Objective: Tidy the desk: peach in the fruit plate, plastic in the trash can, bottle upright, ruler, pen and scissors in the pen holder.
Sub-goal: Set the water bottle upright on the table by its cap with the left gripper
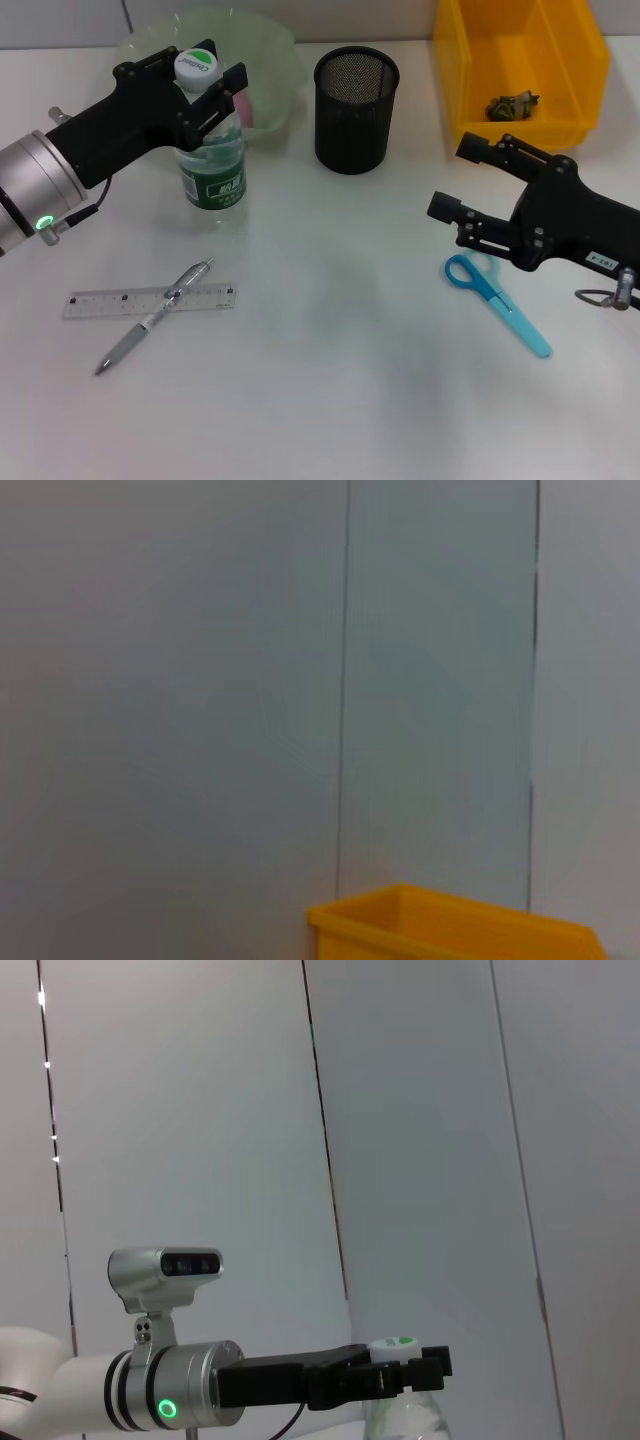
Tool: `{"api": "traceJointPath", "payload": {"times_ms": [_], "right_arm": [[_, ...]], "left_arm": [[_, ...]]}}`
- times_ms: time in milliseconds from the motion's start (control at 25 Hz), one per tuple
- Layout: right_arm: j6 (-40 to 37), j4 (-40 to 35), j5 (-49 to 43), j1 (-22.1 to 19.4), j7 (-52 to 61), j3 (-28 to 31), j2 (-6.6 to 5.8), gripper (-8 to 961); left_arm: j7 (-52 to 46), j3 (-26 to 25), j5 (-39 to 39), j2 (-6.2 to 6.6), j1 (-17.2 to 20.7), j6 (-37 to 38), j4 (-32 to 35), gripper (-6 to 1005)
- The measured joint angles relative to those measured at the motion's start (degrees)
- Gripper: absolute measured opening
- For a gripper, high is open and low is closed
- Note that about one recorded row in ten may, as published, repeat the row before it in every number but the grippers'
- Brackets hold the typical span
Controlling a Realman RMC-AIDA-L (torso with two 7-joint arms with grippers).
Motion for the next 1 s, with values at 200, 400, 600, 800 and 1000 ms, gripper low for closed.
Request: {"api": "traceJointPath", "payload": {"times_ms": [200,400,600,800,1000], "right_arm": [[0.1,0.1,0.0,0.2,0.0,0.0,0.07,782],[0.2,0.1,0.0,0.4,0.0,0.0,0.14,782],[0.4,0.1,0.0,0.5,0.0,0.0,0.16,782],[0.5,0.1,0.0,0.6,0.0,0.0,0.16,782],[0.5,0.1,0.0,0.7,0.0,0.0,0.16,782]], "left_arm": [[0.5,0.0,-1.2,-0.02,0.5,-0.9,0.0,457],[0.9,0.0,-1.5,-0.02,0.9,-0.9,-0.5,460],[1.2,0.0,-1.6,-0.02,1.1,-1.0,-0.8,463],[1.5,0.0,-1.6,-0.02,1.2,-0.9,-0.8,467],[1.6,0.4,-1.6,-0.02,1.0,-1.0,-0.8,470]]}}
